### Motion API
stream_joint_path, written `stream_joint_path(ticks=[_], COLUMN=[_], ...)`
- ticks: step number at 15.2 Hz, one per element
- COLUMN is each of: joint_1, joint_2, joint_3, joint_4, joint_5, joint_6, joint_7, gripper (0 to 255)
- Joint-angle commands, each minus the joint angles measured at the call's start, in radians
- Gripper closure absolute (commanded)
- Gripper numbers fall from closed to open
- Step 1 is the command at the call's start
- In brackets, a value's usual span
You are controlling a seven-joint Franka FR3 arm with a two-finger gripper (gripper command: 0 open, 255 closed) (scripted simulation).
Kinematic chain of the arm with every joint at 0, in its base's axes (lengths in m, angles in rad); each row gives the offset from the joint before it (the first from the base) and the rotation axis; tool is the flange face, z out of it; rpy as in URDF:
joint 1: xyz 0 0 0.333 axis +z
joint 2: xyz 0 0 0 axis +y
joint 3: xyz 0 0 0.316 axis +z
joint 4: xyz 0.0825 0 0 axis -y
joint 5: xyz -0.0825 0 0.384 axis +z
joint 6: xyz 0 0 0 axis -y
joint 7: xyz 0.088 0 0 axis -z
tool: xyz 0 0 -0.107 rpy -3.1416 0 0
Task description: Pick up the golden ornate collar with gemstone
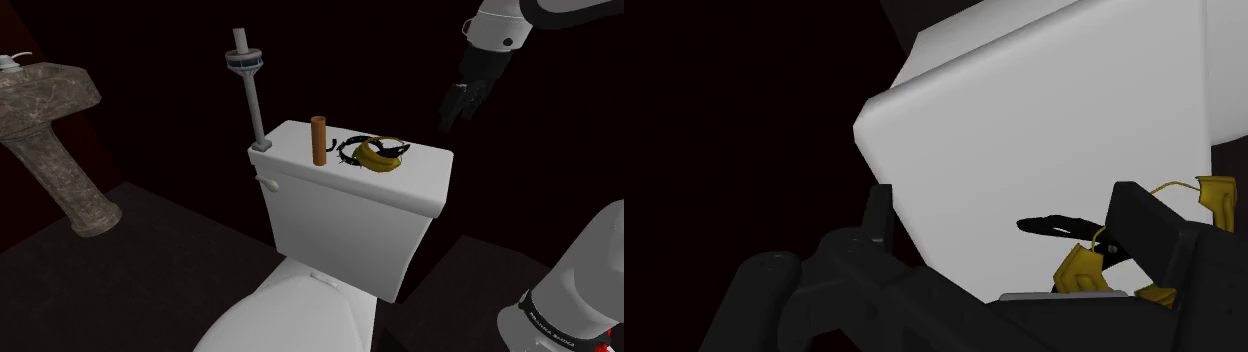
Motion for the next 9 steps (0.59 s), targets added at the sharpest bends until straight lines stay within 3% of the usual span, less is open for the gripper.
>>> stream_joint_path(ticks=[1,9], joint_1=[0.000,0.177], joint_2=[0.000,0.349], joint_3=[0.000,-0.097], joint_4=[0.000,0.244], joint_5=[0.000,0.108], joint_6=[0.000,0.014], joint_7=[0.000,-0.359], gripper=[0,0])
